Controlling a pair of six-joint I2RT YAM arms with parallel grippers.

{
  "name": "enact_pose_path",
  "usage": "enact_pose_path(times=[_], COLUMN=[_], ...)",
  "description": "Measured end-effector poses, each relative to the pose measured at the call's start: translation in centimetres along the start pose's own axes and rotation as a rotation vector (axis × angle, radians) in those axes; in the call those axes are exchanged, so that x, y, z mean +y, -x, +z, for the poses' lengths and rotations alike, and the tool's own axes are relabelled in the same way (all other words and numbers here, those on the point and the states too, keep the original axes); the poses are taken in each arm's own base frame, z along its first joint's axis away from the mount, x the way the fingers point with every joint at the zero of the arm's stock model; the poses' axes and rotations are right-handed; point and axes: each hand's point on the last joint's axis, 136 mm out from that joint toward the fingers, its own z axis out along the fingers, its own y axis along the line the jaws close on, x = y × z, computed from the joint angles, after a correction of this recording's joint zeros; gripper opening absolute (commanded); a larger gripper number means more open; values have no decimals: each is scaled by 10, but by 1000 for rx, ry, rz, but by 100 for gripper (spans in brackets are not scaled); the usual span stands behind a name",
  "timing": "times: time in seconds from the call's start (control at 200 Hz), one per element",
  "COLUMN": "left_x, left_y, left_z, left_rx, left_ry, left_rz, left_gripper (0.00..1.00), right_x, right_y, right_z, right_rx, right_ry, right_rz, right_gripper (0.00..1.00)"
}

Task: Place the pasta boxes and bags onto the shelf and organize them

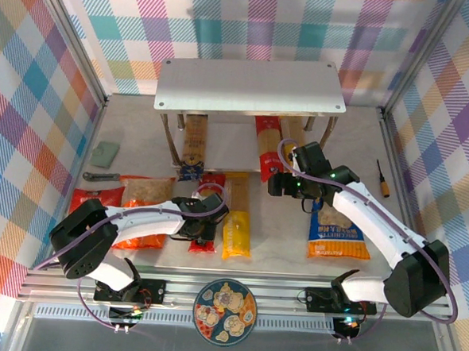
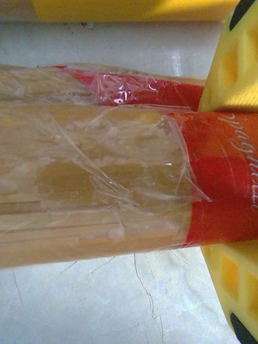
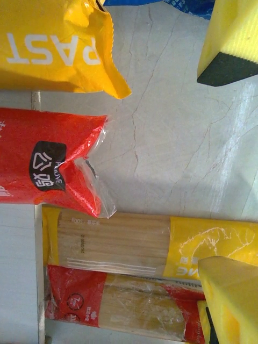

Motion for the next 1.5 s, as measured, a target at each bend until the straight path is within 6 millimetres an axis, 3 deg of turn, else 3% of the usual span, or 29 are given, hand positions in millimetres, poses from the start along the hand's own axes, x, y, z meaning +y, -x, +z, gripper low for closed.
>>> enact_pose_path(times=[0.065, 0.13, 0.215, 0.265, 0.53, 0.715, 1.255, 1.385, 1.5], left_x=[0, 0, -1, -3, -9, -6, 6, 4, 0], left_y=[0, 1, 3, 7, 14, 6, -23, -20, -6], left_z=[0, -1, -6, -12, -21, -30, -102, -119, -135], left_rx=[0, 1, -2, -13, -45, -14, 38, 20, -28], left_ry=[0, 0, 0, -13, -48, -65, -248, -293, -336], left_rz=[0, 2, 12, 11, 35, 57, 60, 56, 36], left_gripper=[44, 34, 8, 0, 0, 0, 0, 0, 0], right_x=[0, 0, 0, 0, 0, 0, 4, 6, 8], right_y=[0, 1, 1, 1, 1, 1, -1, -2, -3], right_z=[-1, -2, -2, -2, -2, -2, -2, -2, -2], right_rx=[-4, -6, -7, -7, -7, -7, -4, -3, 0], right_ry=[0, 0, 1, 1, 0, 0, 7, 9, 13], right_rz=[0, 0, 0, 0, 0, 0, -5, -9, -16], right_gripper=[84, 84, 84, 84, 84, 84, 84, 84, 84])
